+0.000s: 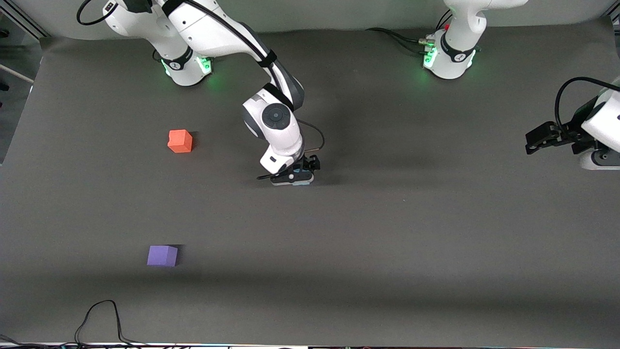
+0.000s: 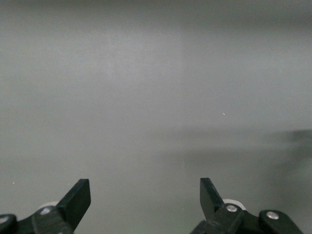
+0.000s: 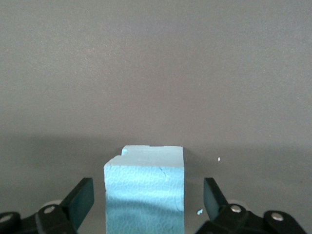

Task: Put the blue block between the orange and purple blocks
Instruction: 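Carry the light-blue cube with the right gripper toward the orange cube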

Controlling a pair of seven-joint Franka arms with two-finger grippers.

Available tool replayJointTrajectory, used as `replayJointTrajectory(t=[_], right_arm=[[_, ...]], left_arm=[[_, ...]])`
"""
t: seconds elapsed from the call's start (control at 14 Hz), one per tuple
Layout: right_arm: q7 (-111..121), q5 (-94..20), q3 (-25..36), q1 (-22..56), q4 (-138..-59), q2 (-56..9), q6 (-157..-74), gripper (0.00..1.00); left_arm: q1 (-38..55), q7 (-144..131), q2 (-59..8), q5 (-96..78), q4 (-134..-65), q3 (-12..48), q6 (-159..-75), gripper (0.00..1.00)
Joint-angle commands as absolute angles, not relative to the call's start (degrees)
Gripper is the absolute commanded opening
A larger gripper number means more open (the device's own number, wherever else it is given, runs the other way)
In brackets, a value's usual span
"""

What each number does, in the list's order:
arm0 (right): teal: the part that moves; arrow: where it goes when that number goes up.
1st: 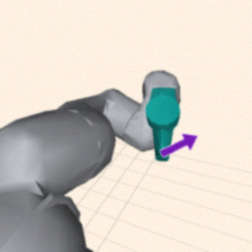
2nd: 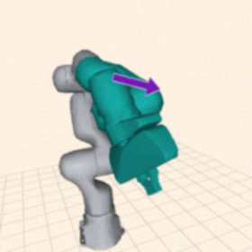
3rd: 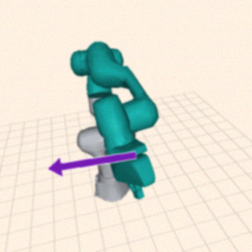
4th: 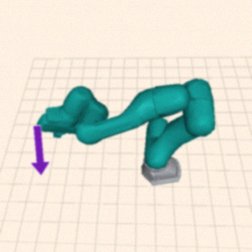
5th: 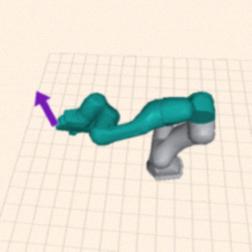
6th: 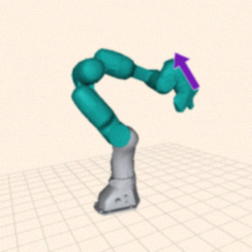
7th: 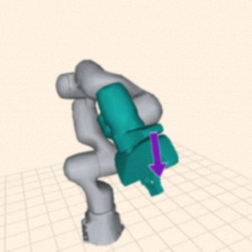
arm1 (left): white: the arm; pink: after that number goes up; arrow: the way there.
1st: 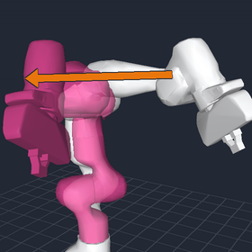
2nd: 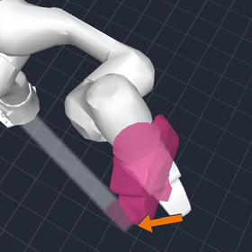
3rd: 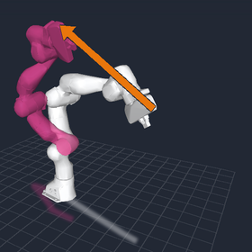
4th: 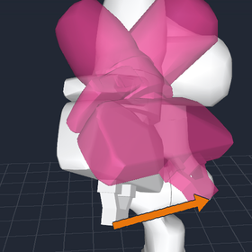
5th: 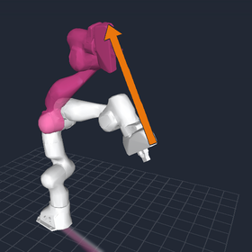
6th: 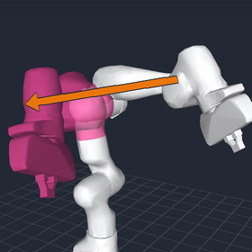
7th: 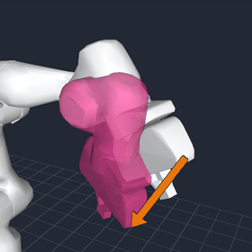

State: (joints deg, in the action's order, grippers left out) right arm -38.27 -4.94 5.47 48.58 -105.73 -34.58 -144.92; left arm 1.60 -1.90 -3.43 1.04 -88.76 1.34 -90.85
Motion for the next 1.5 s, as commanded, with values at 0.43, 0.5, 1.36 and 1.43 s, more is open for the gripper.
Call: replayJointTrajectory(t=[0.43,0.5,1.36,1.43], right_arm=[[-39.73,-4.66,5.62,48.96,-105.91,-34.28,-144.23,0.16],[-39.73,-4.75,5.62,48.87,-106.00,-33.41,-143.71,0.16],[-6.37,-11.60,36.44,46.76,-110.12,-11.78,-114.62,0.16],[-2.50,-11.69,39.69,46.76,-111.17,-11.69,-114.35,0.16]], left_arm=[[2.20,-0.44,-1.85,0.97,-90.97,0.79,-91.85,1.00],[2.20,-0.09,-1.93,0.88,-90.97,0.70,-91.85,1.00],[2.20,1.14,-2.72,0.53,-90.88,0.53,-91.67,1.00],[2.20,1.14,-2.81,0.53,-90.79,0.44,-91.50,1.00]])
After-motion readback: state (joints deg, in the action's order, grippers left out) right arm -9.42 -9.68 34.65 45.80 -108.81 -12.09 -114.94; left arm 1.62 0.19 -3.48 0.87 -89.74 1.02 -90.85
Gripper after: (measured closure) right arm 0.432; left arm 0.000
